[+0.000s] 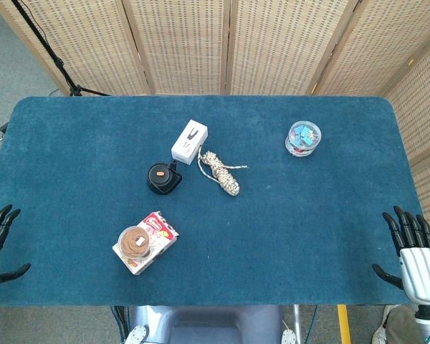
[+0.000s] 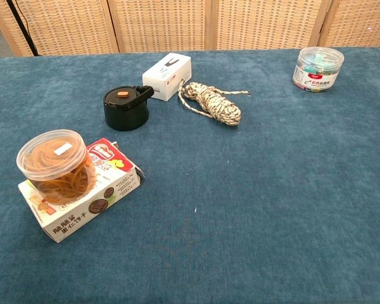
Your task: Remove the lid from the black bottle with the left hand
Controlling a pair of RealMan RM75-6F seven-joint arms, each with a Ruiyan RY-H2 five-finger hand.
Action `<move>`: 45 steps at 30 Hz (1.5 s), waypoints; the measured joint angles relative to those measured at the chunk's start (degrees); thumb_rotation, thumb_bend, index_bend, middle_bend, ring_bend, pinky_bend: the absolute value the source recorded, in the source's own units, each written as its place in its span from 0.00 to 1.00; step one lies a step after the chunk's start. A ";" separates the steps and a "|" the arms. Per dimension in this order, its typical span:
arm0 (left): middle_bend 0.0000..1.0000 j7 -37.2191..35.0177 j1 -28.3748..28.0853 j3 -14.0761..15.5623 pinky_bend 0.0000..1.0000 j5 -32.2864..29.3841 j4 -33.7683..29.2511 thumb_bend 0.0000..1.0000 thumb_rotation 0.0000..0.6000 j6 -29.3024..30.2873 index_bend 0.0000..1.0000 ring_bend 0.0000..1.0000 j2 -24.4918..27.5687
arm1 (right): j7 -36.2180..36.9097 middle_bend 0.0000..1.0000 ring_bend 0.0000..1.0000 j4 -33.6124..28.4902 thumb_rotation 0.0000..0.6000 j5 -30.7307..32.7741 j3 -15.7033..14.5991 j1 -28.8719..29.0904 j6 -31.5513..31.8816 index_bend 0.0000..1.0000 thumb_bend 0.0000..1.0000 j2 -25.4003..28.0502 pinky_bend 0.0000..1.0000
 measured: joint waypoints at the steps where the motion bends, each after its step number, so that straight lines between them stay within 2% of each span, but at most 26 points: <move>1: 0.00 0.13 0.07 -0.05 0.00 -0.01 0.04 0.14 1.00 0.16 0.00 0.00 -0.08 | -0.01 0.00 0.00 0.00 1.00 0.02 -0.02 0.00 -0.04 0.00 0.00 0.00 0.00; 6: 0.00 0.67 0.28 -0.14 0.00 0.16 0.12 0.14 1.00 0.63 0.00 0.00 -0.42 | 0.08 0.00 0.00 -0.02 1.00 0.21 0.01 0.00 -0.18 0.00 0.00 0.05 0.00; 14: 0.00 -1.60 -0.93 0.07 0.00 1.24 0.00 0.22 1.00 -1.17 0.00 0.00 0.33 | 0.97 0.00 0.00 -0.51 1.00 0.77 0.42 -0.23 0.35 0.00 0.00 0.62 0.00; 22: 0.00 1.33 -5.29 -3.20 0.00 -0.80 -5.25 0.27 1.00 -4.95 0.01 0.00 2.88 | 0.79 0.00 0.00 -0.72 1.00 2.61 0.93 0.35 -1.33 0.00 0.00 0.69 0.00; 24: 0.00 3.57 -7.39 -4.73 0.00 -2.96 -7.76 0.28 1.00 -7.26 0.05 0.00 3.62 | 0.60 0.00 0.00 -0.81 1.00 3.21 1.11 0.56 -1.84 0.00 0.00 0.68 0.00; 27: 0.00 6.59 -10.81 -7.15 0.00 -6.65 -10.42 0.30 1.00 -10.84 0.18 0.00 4.27 | 0.41 0.00 0.00 -0.83 1.00 3.93 1.36 0.79 -2.37 0.00 0.00 0.62 0.00; 32: 0.00 12.01 -17.21 -11.45 0.00 -14.50 -12.07 0.38 1.00 -16.19 0.30 0.00 3.37 | 0.19 0.00 0.00 -0.60 1.00 5.65 1.89 1.30 -3.61 0.00 0.00 0.42 0.00; 40: 0.00 20.16 -28.06 -16.44 0.00 -29.22 -9.69 0.40 1.00 -23.74 0.34 0.00 -2.31 | 0.03 0.00 0.00 0.14 1.00 8.44 2.60 2.20 -5.86 0.00 0.00 0.05 0.00; 45: 0.00 24.95 -35.64 -17.87 0.00 -38.70 -2.10 0.40 1.00 -27.81 0.35 0.00 -10.14 | 0.49 0.00 0.00 0.32 1.00 10.03 3.14 2.62 -6.89 0.00 0.00 0.20 0.00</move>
